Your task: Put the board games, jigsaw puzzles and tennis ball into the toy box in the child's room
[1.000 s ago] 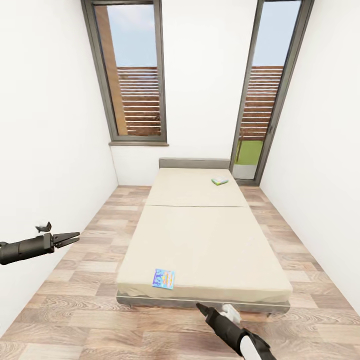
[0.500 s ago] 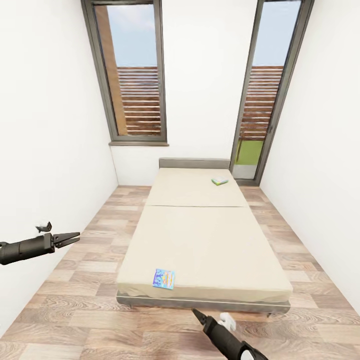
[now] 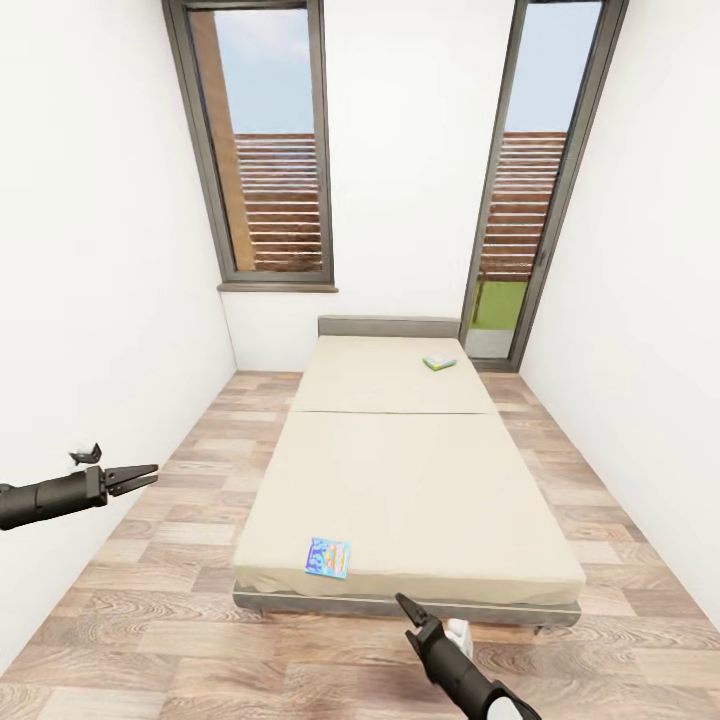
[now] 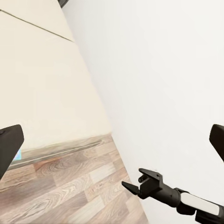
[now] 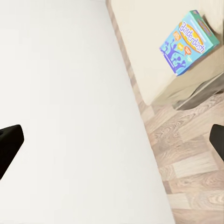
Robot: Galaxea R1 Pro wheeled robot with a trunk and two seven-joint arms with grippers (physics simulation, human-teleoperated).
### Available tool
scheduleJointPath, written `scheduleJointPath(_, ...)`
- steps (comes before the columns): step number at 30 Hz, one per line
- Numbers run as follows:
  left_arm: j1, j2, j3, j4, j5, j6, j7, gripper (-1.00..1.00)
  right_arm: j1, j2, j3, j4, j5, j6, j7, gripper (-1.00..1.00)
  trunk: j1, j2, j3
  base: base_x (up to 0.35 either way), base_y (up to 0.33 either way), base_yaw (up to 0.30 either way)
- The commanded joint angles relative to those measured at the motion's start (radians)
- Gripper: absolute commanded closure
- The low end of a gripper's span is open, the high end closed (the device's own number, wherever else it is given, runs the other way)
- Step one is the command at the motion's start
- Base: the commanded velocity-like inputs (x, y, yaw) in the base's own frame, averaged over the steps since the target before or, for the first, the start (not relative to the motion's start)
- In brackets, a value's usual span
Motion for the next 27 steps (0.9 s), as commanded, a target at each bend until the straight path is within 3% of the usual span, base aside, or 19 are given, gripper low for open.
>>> scheduleJointPath(1,-0.001,0.0,0.0,0.0,-0.001,0.011,-0.004,-1.0,-0.001,0.001,-0.01,0.0,-0.006,0.01,0.002,-1.0,0.004,-0.009,-0.005,0.0,0.0,0.0)
scheduleJointPath(27,-0.001,0.002,0.0,0.001,0.001,0.012,-0.004,-1.0,0.001,0.012,-0.025,0.001,-0.01,0.012,-0.004,-1.0,0.104,-0.191,-0.087,0.0,0.0,0.0)
